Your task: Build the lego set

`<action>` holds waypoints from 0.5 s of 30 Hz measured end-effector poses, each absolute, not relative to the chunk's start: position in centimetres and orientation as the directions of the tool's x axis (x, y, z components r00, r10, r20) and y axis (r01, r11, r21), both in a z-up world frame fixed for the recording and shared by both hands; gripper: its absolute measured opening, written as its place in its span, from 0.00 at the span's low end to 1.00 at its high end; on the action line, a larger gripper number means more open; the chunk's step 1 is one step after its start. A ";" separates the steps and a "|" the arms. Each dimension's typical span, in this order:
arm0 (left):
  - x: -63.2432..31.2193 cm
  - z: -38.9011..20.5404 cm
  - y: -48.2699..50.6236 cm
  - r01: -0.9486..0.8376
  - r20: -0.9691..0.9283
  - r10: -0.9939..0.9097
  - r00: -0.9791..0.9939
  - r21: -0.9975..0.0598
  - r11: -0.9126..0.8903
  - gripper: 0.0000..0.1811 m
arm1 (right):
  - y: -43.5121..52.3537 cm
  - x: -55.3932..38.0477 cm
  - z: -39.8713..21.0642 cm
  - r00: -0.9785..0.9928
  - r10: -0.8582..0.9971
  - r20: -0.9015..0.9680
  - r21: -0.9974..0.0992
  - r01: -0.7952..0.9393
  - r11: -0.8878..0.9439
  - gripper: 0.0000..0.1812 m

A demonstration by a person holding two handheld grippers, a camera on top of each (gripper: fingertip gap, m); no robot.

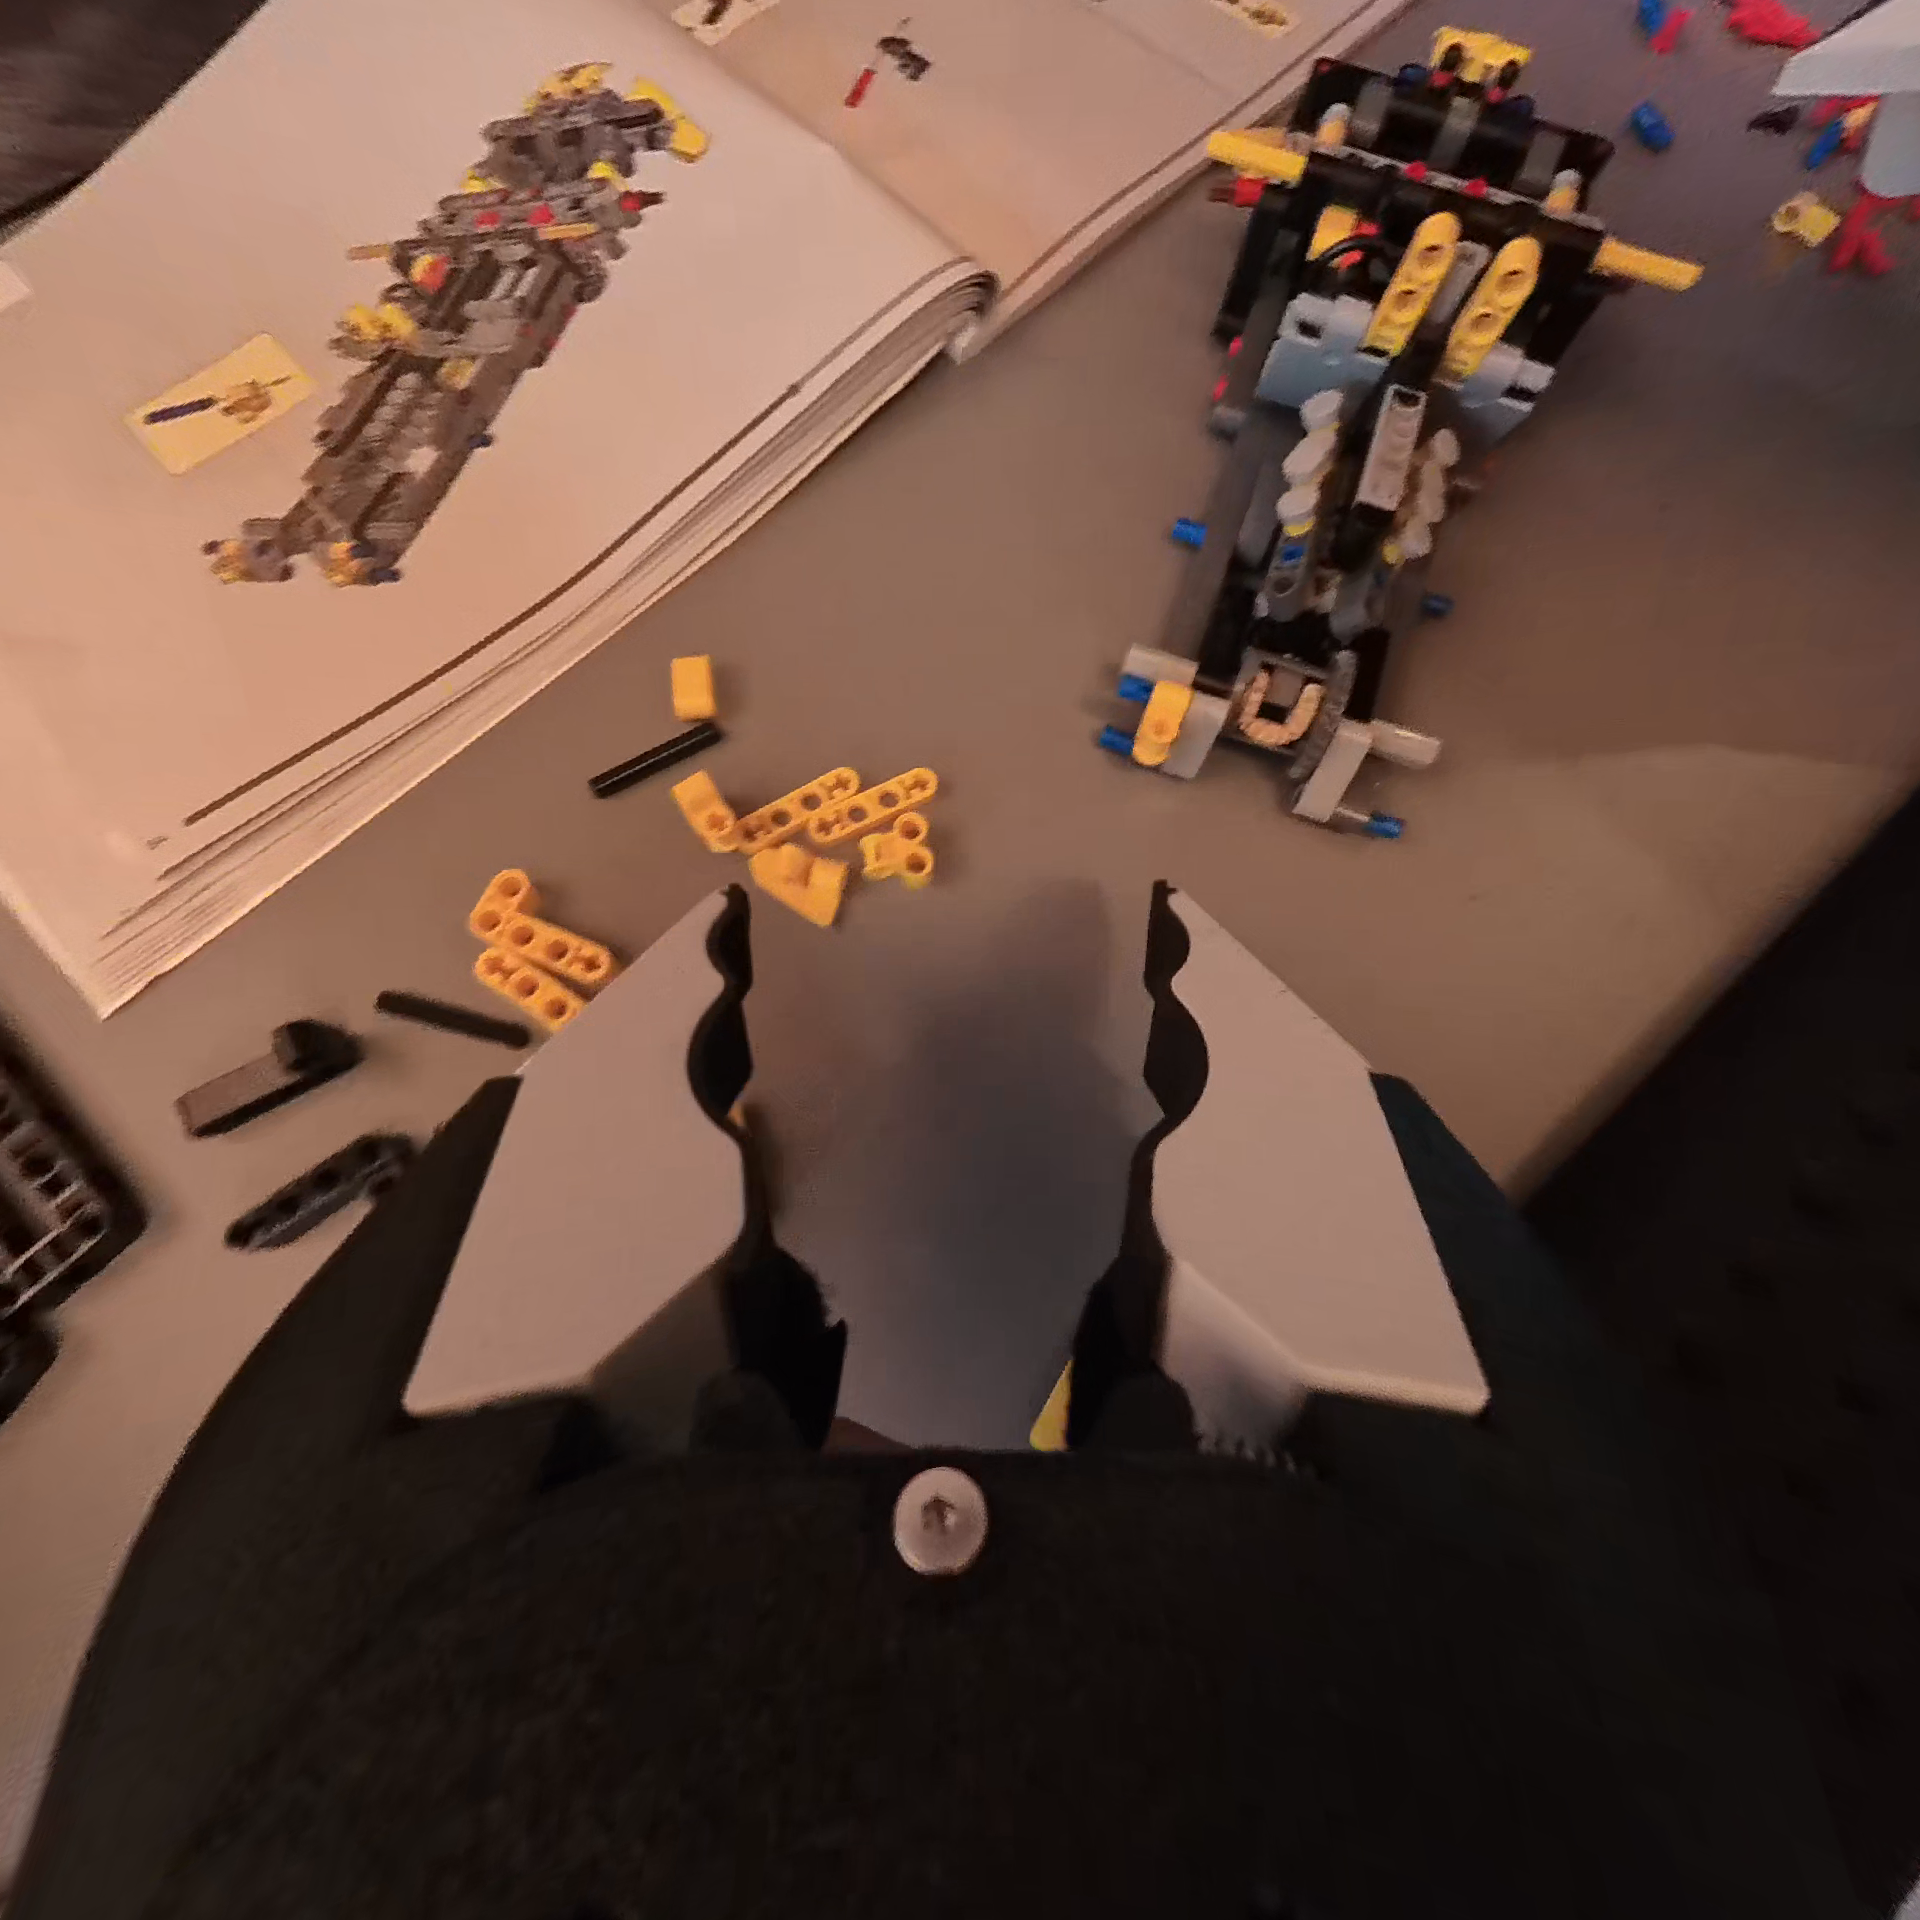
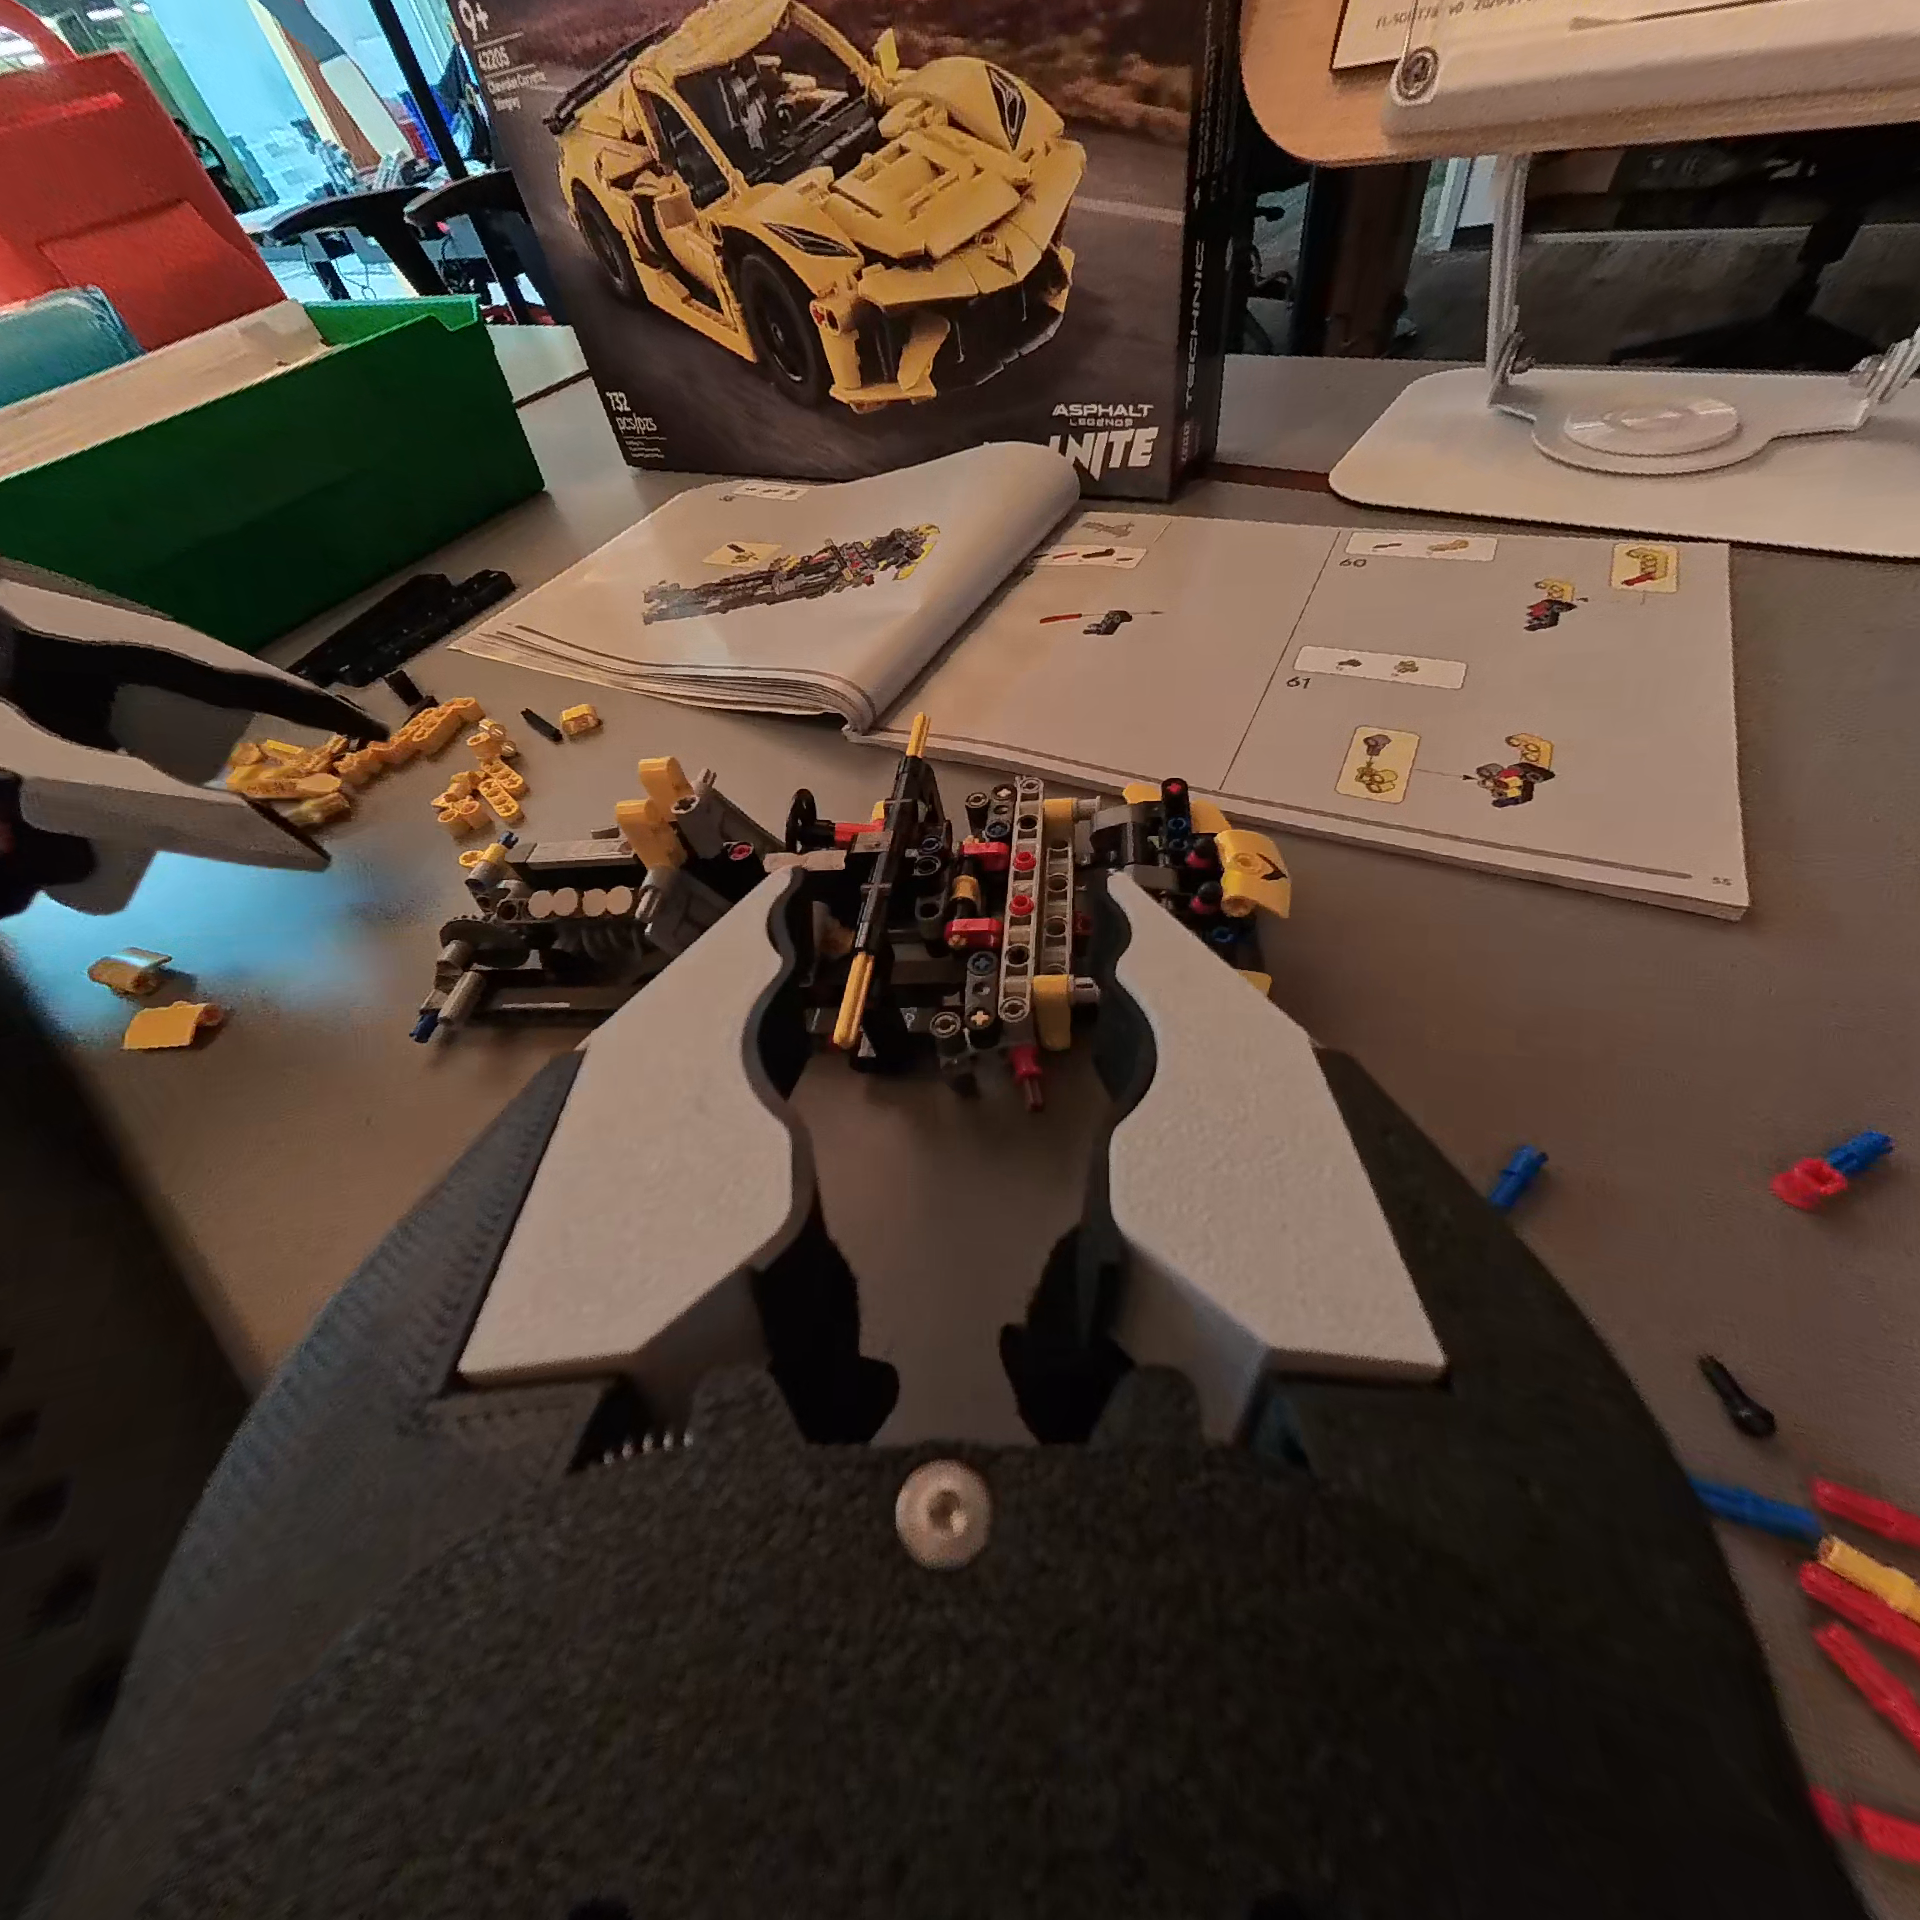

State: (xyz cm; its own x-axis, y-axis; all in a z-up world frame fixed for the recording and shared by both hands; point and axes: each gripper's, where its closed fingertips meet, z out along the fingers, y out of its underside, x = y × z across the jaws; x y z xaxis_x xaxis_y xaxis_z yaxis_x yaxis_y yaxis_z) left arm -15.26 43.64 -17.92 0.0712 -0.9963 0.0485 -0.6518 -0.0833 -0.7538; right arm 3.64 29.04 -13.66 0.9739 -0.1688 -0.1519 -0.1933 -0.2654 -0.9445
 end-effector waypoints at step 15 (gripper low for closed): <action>-13.4 -20.1 44.4 -0.714 -0.036 -0.997 0.067 -0.700 -0.023 0.16 | 28.9 3.8 -13.5 0.965 -0.158 -0.208 -0.939 -0.242 -0.244 0.27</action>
